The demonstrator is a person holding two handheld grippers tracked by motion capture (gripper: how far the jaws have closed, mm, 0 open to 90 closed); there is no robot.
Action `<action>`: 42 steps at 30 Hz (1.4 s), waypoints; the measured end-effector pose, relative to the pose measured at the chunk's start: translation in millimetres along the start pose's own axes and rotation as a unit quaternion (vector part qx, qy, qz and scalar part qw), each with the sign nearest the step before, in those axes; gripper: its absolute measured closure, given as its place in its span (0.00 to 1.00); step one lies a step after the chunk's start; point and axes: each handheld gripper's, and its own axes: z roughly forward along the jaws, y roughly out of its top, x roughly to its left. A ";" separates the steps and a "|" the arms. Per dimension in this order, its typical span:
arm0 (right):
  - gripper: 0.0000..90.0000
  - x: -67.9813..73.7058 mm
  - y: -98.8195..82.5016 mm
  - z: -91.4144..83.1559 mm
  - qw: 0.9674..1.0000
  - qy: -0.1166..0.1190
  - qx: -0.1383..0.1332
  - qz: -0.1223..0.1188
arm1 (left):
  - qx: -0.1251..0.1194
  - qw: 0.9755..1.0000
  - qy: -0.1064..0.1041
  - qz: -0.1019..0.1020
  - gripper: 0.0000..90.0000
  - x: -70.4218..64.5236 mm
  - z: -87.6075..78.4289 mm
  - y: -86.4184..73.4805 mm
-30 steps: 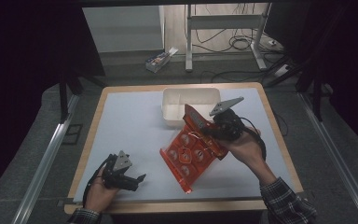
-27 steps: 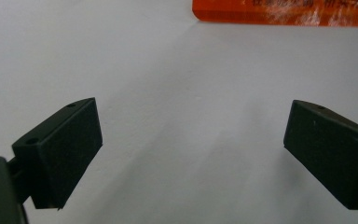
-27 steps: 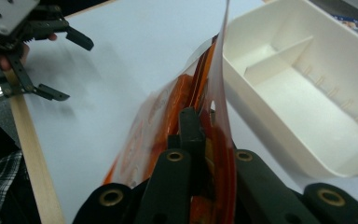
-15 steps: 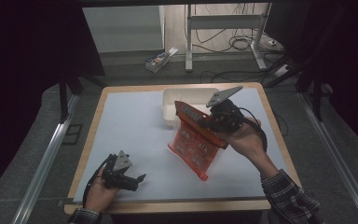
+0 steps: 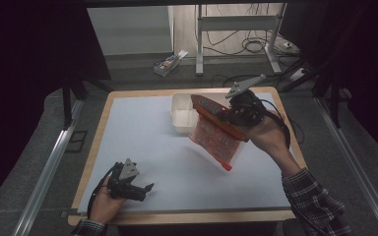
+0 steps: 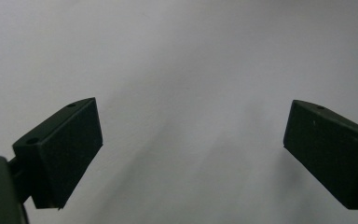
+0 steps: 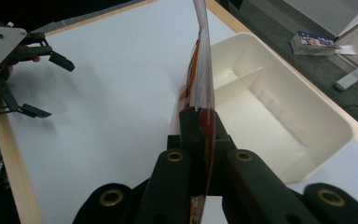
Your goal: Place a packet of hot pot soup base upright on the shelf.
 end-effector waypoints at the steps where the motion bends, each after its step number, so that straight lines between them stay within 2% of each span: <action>1: 0.99 -2.7 0.9 -1.4 1.000 -0.001 0.001 0.002 | 0.000 1.000 0.000 0.000 0.05 0.0 0.0 0.0; 8: 0.99 -18.1 6.1 -8.1 1.000 -0.002 -0.005 0.011 | -0.002 1.000 -0.003 -0.005 0.05 0.4 -0.6 0.3; 16: 0.99 -32.7 16.4 -12.3 1.000 -0.014 -0.005 0.016 | -0.006 1.000 -0.012 -0.013 0.05 1.0 -1.6 0.6; 26: 0.99 -51.2 34.1 -17.0 0.999 -0.028 -0.012 0.021 | -0.006 1.000 -0.013 -0.014 0.05 0.6 -1.6 0.9; 33: 0.99 -68.4 52.2 -10.1 0.999 -0.044 -0.012 0.024 | -0.004 1.000 -0.012 -0.012 0.05 0.6 -1.5 0.7; 42: 0.99 -87.7 62.2 5.9 0.998 -0.053 -0.007 0.032 | -0.005 1.000 -0.012 -0.012 0.05 0.6 -1.5 0.6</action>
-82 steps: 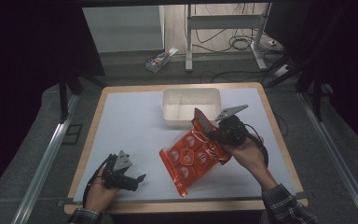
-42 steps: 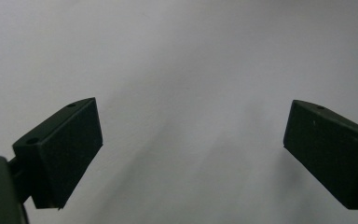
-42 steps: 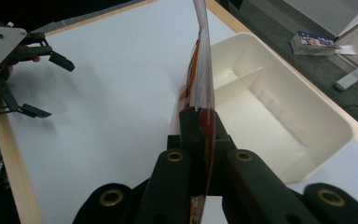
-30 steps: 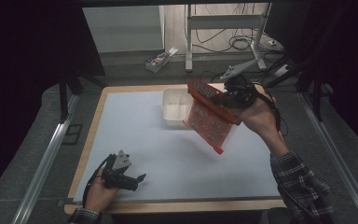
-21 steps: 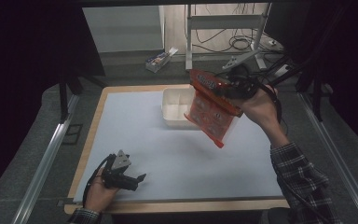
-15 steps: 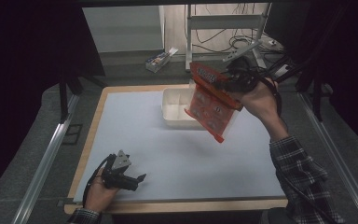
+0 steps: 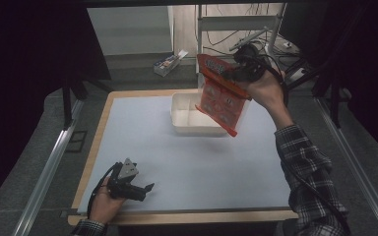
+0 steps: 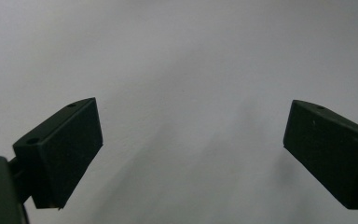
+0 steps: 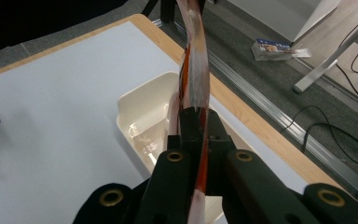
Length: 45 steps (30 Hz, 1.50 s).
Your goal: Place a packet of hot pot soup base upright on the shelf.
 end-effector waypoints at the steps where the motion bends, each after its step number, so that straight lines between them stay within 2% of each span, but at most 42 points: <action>1: 0.99 -2.1 0.9 2.5 1.000 -0.001 0.000 0.001 | 0.000 1.000 0.000 0.000 0.05 0.0 0.0 0.0; 4: 0.99 -8.9 5.2 11.3 1.000 -0.003 -0.002 0.011 | 0.001 1.000 0.000 0.001 0.05 -0.1 0.1 0.0; 9: 0.99 -14.6 11.2 19.6 1.000 -0.008 -0.006 0.010 | 0.000 1.000 0.001 -0.001 0.05 -0.3 0.4 -0.1; 11: 0.99 -17.3 14.0 23.6 1.000 -0.007 -0.006 0.017 | 0.000 1.000 0.001 -0.001 0.05 -0.4 0.5 -0.2; 12: 0.99 -19.4 15.3 26.0 1.000 -0.009 -0.006 0.012 | 0.000 1.000 0.001 -0.001 0.05 -0.3 0.5 -0.3; 22: 0.99 -31.8 20.9 51.6 1.000 -0.019 -0.004 0.012 | 0.001 1.000 0.001 0.000 0.05 -0.3 0.5 -0.5; 28: 0.99 -37.7 17.1 68.3 1.000 -0.019 0.008 0.017 | 0.001 1.000 0.001 -0.001 0.05 -0.1 0.6 -0.7; 32: 0.99 -36.7 12.9 81.8 1.000 -0.008 0.014 0.012 | 0.002 1.000 0.001 0.000 0.05 -0.3 0.6 -0.7; 36: 0.99 -35.0 8.6 94.4 1.000 0.006 0.018 0.019 | 0.002 1.000 0.001 -0.002 0.05 -0.7 0.5 -0.8; 40: 0.99 -39.4 3.2 104.2 0.999 0.003 0.024 0.027 | 0.002 1.000 0.001 0.000 0.05 -0.4 0.5 -0.9; 42: 0.99 -42.3 -0.4 107.9 0.999 -0.007 0.024 0.029 | 0.002 1.000 -0.001 0.000 0.05 -0.1 0.4 -1.0; 45: 0.99 -54.0 -6.8 108.9 0.999 -0.017 0.017 0.044 | 0.002 1.000 -0.002 -0.002 0.05 -0.2 0.4 -1.1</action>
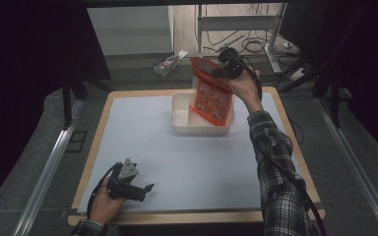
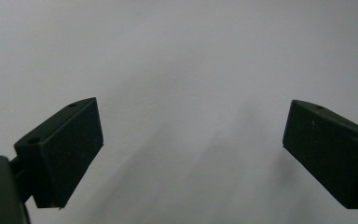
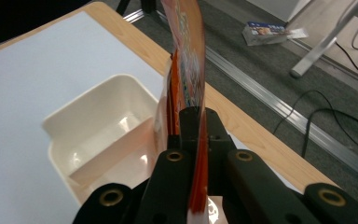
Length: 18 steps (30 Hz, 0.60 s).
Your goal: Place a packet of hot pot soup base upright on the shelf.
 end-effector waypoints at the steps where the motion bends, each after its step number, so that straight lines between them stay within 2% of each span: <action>1: 0.99 -2.9 -1.7 0.5 1.000 -0.004 0.000 0.002 | 0.000 1.000 0.000 0.000 0.05 0.0 0.0 0.0; 8: 0.98 -27.8 -20.2 7.7 0.998 -0.027 -0.005 0.050 | 0.002 1.000 -0.001 0.001 0.05 -0.2 0.6 0.2; 12: 0.97 -35.1 -27.0 11.4 0.998 -0.034 -0.007 0.058 | 0.003 1.000 -0.001 0.002 0.05 -0.4 0.8 0.3; 15: 0.93 -36.5 -28.9 15.3 0.998 -0.044 0.005 0.050 | 0.004 1.000 -0.001 0.002 0.05 -0.4 0.7 0.3; 18: 0.89 -31.8 -30.2 21.0 0.997 -0.066 0.024 0.019 | 0.004 1.000 -0.001 0.003 0.05 -0.2 0.3 0.5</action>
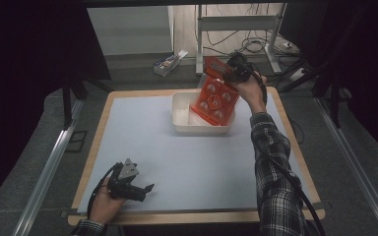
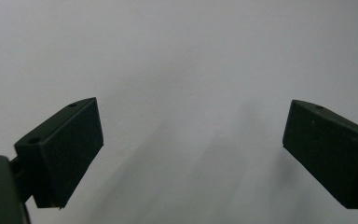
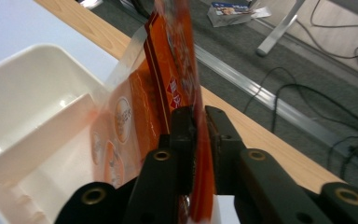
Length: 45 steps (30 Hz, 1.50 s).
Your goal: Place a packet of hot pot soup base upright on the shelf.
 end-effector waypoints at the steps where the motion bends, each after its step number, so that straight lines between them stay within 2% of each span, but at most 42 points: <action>1: 0.82 1.6 0.5 -0.4 1.000 -0.004 -0.004 0.000 | 0.000 1.000 0.000 0.000 0.05 0.0 0.0 0.0; 2: 0.82 1.6 0.5 -0.4 1.000 -0.004 -0.004 0.000 | 0.000 1.000 0.000 0.000 0.05 -0.1 0.1 0.0; 4: 0.73 1.9 1.8 -2.0 1.000 -0.009 -0.010 0.004 | 0.001 1.000 0.001 0.001 0.05 -0.4 0.1 0.2; 9: 0.44 1.5 4.3 -5.7 0.999 -0.014 -0.026 0.015 | 0.001 1.000 0.001 0.001 0.05 -0.7 0.4 0.3; 12: 0.29 0.2 5.2 -7.0 0.999 -0.026 -0.029 0.021 | 0.000 1.000 0.001 0.001 0.05 -0.9 0.4 0.5; 15: 0.20 -0.3 6.0 -9.4 0.999 -0.030 -0.033 0.020 | 0.000 1.000 0.002 0.001 0.05 -1.0 0.3 0.6; 18: 0.13 0.3 7.0 -14.3 0.999 -0.024 -0.041 0.017 | -0.002 1.000 0.002 0.001 0.05 -0.9 -0.1 0.7; 23: 0.08 1.7 8.0 -25.7 0.998 -0.010 -0.055 0.014 | -0.006 1.000 -0.001 -0.002 0.05 -0.5 -1.0 1.0; 34: 0.04 4.8 1.0 -47.8 0.998 0.010 -0.058 0.005 | -0.018 1.000 -0.011 -0.009 0.04 0.7 -3.7 1.2; 45: 0.02 8.0 -7.8 -71.2 0.997 0.016 -0.071 -0.001 | -0.025 1.000 -0.017 -0.003 0.04 0.5 -5.4 1.7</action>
